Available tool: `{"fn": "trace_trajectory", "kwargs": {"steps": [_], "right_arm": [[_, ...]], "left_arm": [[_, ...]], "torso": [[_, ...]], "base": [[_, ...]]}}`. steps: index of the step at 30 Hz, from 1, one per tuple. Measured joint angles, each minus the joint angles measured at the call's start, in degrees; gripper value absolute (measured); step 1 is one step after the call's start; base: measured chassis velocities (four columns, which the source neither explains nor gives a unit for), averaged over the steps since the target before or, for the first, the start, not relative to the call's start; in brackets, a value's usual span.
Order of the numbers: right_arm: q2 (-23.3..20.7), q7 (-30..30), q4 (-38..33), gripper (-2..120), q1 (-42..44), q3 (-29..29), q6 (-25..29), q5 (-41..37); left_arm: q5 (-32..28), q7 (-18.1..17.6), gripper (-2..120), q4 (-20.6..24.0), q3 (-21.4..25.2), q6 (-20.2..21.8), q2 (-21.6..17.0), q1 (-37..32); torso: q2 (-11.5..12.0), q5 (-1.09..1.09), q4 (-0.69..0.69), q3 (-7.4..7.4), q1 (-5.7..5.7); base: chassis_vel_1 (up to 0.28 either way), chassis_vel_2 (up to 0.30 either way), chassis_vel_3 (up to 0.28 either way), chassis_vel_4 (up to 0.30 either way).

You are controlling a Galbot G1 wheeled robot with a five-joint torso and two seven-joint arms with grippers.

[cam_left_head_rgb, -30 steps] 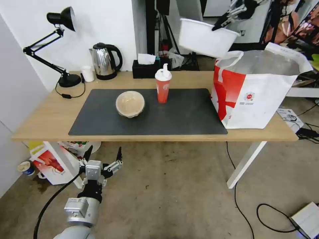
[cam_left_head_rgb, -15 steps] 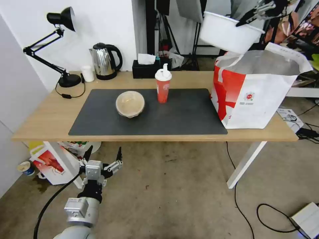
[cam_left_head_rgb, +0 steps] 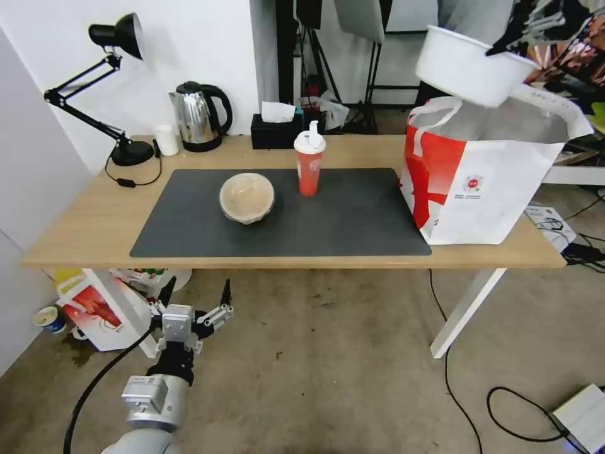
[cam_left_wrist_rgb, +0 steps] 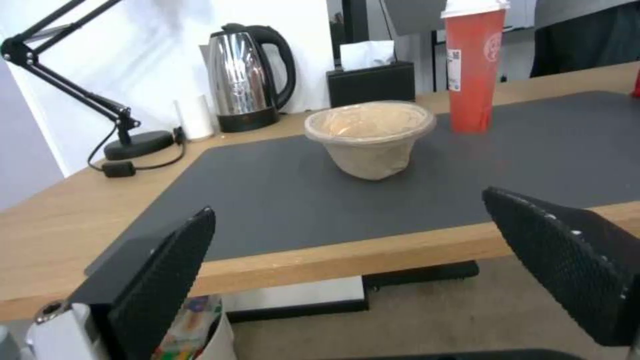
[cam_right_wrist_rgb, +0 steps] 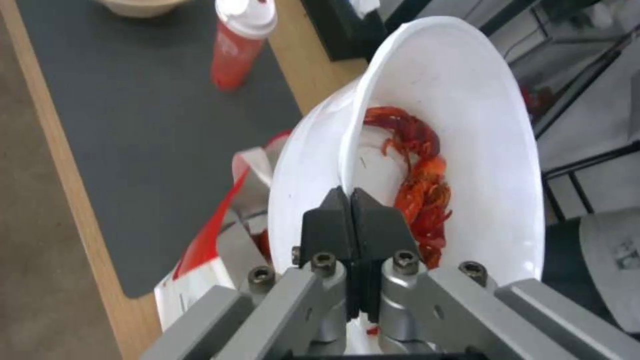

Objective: Pick up the trash from the table and place it into the takeout bag.

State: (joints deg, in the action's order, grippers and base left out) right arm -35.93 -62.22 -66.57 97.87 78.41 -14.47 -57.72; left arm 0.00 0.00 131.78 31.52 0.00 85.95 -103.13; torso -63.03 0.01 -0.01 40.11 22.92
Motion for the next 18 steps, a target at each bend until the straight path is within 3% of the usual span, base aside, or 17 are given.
{"fn": "trace_trajectory", "kwargs": {"steps": [18], "right_arm": [[2.88,-0.57,-0.72,0,2.95,0.28,1.10,3.77]], "left_arm": [[0.00,0.00,100,0.00,0.00,0.00,0.00,0.00]], "torso": [[0.00,-0.01,0.01,0.00,0.00]], "base": [[0.000,0.000,0.000,0.000]]}}
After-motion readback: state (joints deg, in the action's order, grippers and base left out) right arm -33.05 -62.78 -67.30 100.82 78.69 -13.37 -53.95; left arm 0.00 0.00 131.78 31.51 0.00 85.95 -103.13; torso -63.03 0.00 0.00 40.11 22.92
